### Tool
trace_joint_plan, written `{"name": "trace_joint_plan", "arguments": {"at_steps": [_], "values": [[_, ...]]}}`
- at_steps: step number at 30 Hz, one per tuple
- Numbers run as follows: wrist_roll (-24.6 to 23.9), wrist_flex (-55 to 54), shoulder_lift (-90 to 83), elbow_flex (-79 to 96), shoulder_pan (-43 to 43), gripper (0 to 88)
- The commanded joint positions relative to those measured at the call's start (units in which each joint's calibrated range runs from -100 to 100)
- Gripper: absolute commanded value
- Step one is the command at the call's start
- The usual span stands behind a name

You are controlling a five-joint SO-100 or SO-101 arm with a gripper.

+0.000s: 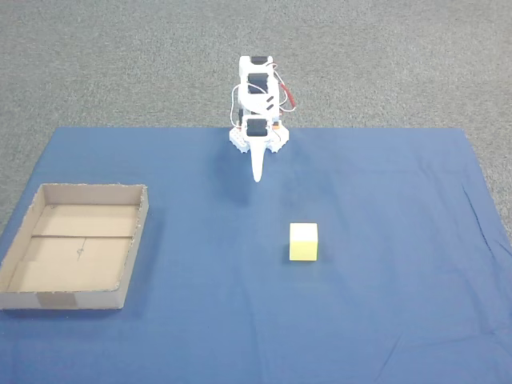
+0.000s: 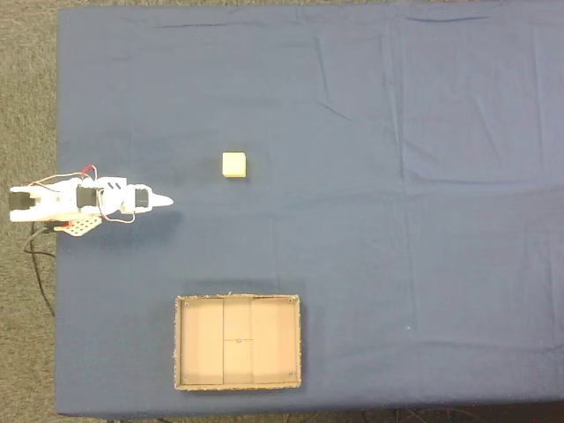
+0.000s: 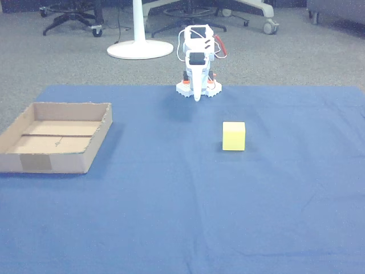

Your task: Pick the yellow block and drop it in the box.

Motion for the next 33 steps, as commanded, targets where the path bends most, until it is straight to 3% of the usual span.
{"name": "trace_joint_plan", "arguments": {"at_steps": [1,4,7,9,11,13,17,26,33], "values": [[-0.1,-0.22,-0.19,0.89,0.5,0.2],[1.07,0.69,-0.28,-1.56,0.19,0.2],[0.78,5.32,10.61,-20.11,0.27,2.1],[-2.83,13.25,27.33,-40.38,-0.91,18.1],[-6.01,20.2,45.65,-62.92,-2.09,27.7],[-5.03,24.58,60.76,-79.3,-3.03,35.2],[-1.17,30.62,82.37,-99.39,-7.2,38.8],[-2.54,31.94,116.73,-124.18,-11.45,39.3],[-5.23,30.45,130.16,-127.44,-15.15,39.2]]}}
